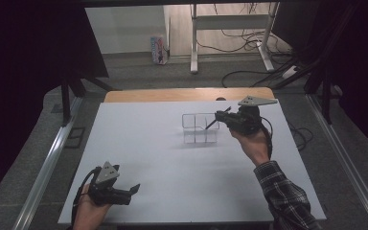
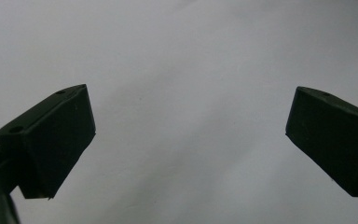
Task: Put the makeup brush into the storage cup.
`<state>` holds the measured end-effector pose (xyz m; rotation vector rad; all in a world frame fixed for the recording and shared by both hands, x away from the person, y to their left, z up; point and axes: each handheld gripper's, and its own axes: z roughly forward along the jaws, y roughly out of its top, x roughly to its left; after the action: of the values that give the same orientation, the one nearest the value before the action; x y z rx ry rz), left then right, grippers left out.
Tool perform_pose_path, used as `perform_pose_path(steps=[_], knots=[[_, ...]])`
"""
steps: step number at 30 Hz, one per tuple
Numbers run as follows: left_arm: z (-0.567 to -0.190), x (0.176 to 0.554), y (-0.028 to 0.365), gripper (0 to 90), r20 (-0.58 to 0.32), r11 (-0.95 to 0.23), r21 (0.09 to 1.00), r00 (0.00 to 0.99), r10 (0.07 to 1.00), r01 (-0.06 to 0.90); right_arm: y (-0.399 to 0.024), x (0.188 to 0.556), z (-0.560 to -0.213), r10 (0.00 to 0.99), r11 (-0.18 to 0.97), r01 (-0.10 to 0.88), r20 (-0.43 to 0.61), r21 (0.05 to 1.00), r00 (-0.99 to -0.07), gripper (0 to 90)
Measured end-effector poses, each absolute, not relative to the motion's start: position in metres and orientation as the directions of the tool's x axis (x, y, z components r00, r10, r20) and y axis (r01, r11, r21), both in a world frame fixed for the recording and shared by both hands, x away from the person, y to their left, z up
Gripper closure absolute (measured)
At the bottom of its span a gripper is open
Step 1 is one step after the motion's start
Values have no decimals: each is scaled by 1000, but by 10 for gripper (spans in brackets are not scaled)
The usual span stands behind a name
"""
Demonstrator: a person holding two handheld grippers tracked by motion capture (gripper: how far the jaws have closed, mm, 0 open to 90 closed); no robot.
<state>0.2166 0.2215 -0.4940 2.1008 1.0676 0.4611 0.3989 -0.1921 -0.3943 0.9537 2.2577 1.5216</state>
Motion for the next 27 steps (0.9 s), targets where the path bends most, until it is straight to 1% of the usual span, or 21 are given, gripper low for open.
perform_pose_path(steps=[9, 27], knots=[[-494, 216, 221, 18, -7, -394, 740, 593, 805, 545, -185, 409, -395, 655, 238, 376, 138, 895, -743, 829], [-494, 217, 221, 20, 3, -403, 734, 592, 806, 546, -168, 429, -399, 672, 277, 372, 98, 886, -734, 829]])
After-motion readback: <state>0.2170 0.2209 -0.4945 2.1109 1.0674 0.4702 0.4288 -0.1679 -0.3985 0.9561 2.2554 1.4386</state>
